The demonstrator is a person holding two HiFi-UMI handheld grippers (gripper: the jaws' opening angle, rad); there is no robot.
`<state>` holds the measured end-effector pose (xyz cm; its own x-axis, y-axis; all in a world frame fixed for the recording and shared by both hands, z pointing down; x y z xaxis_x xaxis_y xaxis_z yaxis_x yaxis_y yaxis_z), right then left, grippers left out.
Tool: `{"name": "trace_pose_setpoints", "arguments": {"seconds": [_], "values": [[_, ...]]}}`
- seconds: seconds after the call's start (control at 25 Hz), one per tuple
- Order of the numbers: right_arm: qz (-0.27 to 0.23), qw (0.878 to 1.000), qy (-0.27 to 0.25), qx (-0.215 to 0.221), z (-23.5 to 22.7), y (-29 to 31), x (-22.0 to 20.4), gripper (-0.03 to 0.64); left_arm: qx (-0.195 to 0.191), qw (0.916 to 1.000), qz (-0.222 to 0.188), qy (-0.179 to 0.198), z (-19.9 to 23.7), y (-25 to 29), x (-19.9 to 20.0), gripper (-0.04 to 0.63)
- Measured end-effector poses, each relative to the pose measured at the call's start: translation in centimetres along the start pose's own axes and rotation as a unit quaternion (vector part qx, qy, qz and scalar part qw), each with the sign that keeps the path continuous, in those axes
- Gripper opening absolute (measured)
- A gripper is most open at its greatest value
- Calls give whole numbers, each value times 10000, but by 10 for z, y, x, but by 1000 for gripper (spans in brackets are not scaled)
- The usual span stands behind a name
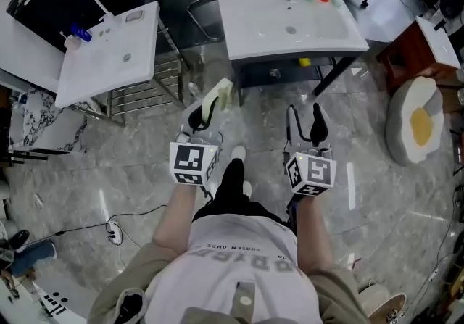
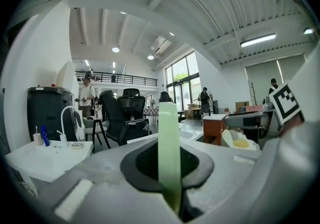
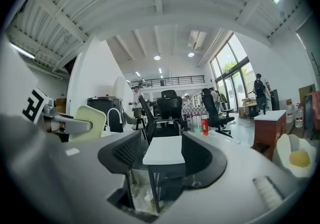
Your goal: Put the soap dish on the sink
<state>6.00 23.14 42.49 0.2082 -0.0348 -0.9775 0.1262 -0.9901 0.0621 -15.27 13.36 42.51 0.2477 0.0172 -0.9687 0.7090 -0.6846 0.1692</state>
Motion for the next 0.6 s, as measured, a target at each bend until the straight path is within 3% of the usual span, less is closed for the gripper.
{"name": "trace_pose_setpoints", "arguments": {"seconds": [0.6], "values": [[-329,9992,-147,-162,-21,113,44,259,-123,9993,-331,73,63,112,34,18]]}}
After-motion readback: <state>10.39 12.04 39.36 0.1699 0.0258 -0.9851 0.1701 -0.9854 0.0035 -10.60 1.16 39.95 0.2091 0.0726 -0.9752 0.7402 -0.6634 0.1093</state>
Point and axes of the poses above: the fingertips, and each gripper's own axes: y forward along the fingers, z to its left, x out of its top, the point moved 4 cm from there along -y, backward along the fingers, and after that the axes turned 7 degrees about y, right-handed, at the moved point
